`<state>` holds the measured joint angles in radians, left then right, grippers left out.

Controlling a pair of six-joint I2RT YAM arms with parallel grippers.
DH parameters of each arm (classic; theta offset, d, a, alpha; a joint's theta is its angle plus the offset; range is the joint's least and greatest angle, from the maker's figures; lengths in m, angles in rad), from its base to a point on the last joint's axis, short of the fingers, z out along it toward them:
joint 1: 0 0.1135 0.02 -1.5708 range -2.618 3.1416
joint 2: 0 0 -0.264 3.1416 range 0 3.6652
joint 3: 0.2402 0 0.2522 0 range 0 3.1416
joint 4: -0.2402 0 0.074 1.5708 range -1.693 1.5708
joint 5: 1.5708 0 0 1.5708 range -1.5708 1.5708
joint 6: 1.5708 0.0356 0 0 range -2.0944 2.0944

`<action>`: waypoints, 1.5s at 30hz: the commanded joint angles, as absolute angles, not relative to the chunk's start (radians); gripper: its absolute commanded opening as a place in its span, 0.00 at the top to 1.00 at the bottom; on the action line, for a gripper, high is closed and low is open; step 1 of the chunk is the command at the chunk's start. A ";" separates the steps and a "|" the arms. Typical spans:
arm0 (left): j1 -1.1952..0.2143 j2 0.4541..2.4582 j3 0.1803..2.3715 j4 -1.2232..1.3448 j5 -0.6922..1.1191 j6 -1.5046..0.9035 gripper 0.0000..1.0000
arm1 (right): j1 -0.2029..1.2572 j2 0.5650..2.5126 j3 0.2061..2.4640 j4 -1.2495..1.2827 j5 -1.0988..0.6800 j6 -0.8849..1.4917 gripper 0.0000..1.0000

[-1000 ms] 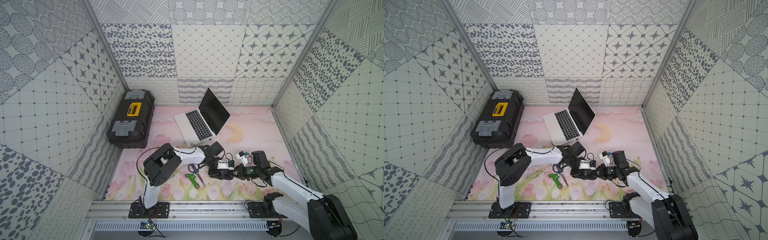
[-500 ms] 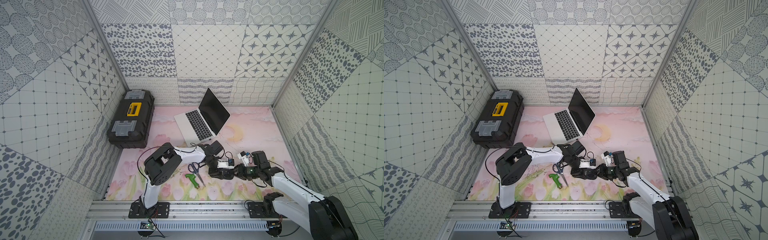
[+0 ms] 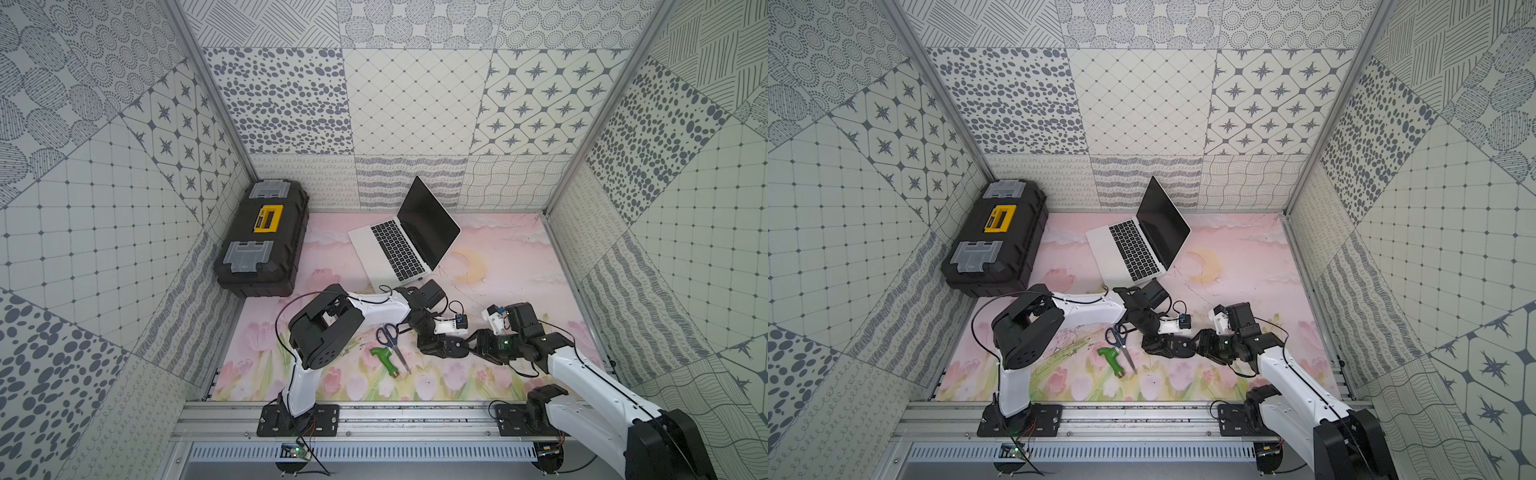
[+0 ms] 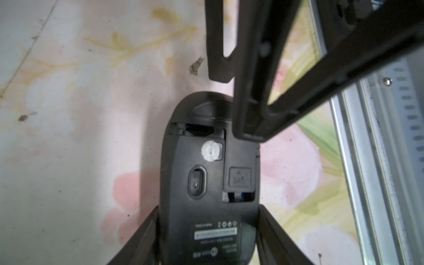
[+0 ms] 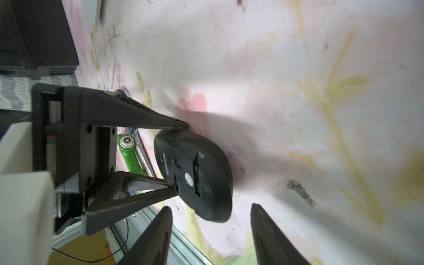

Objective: Insert the wireless mouse receiver into the laptop
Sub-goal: Close the lid on the mouse.

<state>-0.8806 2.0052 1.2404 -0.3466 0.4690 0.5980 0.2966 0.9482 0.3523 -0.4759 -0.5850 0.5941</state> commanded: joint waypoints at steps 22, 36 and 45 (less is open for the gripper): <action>-0.872 2.060 1.226 -0.536 0.358 0.526 0.62 | 0.369 0.897 0.411 -0.550 -0.466 0.604 0.79; -0.873 2.058 1.229 -0.538 0.356 0.516 0.62 | 0.424 0.980 0.405 -0.435 -0.462 0.632 0.85; -0.873 2.062 1.232 -0.538 0.351 0.504 0.63 | 0.467 1.012 0.419 -0.404 -0.420 0.650 0.87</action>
<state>-0.8799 2.0144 1.2530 -0.3557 0.4763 0.5705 0.4408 0.9951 0.3981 -0.5121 -0.4286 0.6437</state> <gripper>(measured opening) 0.612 0.137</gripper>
